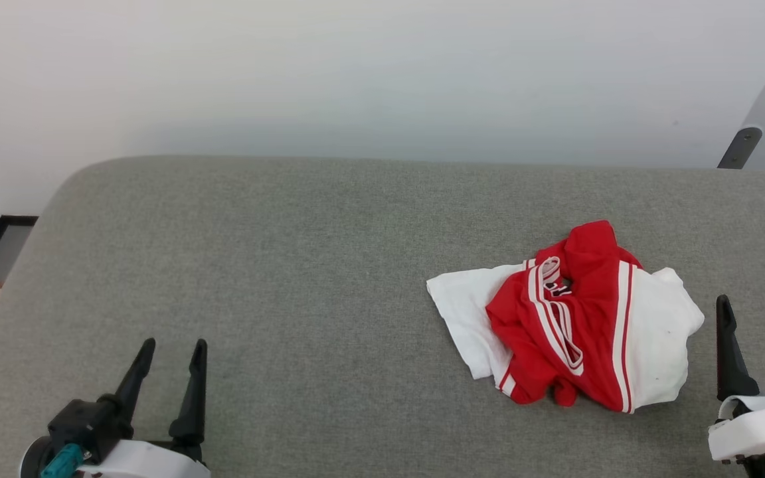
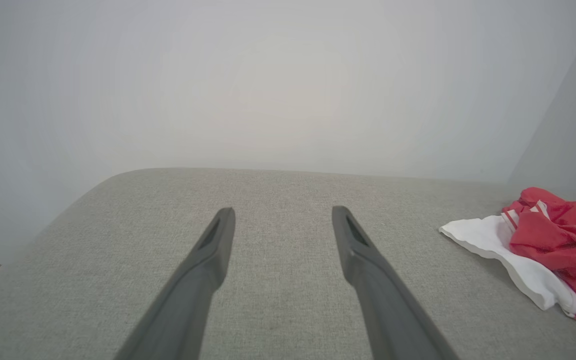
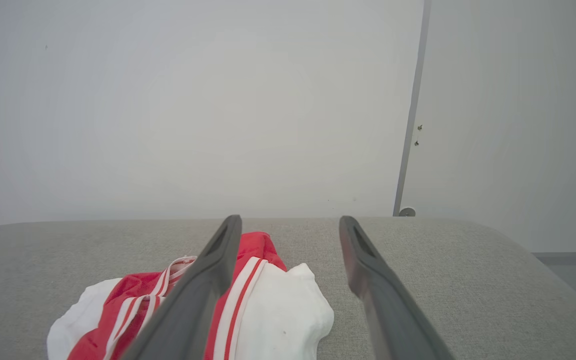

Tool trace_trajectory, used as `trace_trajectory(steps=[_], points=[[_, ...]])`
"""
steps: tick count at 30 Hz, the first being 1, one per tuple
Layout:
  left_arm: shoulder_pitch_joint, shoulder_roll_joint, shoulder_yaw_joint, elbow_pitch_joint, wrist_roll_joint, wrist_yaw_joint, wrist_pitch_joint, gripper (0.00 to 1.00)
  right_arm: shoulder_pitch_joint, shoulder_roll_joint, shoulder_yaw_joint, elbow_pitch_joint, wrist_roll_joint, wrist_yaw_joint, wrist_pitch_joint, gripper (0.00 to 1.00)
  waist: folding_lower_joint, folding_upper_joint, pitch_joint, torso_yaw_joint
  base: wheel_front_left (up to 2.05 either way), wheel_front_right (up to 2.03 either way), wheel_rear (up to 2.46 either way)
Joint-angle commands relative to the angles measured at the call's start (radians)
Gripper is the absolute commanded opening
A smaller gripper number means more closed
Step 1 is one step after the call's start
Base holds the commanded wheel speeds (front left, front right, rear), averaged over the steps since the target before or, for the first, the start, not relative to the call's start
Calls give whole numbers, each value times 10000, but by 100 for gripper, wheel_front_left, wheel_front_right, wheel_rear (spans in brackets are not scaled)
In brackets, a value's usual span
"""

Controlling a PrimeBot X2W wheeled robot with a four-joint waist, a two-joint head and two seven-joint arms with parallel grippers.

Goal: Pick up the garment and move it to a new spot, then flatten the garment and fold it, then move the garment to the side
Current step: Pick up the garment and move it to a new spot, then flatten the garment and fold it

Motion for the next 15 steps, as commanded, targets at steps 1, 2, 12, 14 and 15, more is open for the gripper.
trace_trajectory(steps=[1,2,12,14,15], points=[[141,-39,58,-6,121,-38,-4,100,134,50,-37,-65,-21,-1,-35,100,0,0,26,-1,0,0,0],[148,-73,76,-2,141,-50,-4,100,146,69,-53,-77,-30,-1,-38,100,0,0,36,-3,0,0,0],[79,-189,173,16,291,-95,-4,100,100,150,-59,-132,-54,-3,-18,100,0,0,94,-35,0,0,0],[88,-186,231,-23,289,-98,-4,100,33,170,12,-133,-54,-1,5,100,0,0,126,-95,0,0,0],[88,-210,301,-107,217,-96,-4,100,-46,186,88,-124,-56,-3,26,100,0,0,150,-173,0,0,0]])
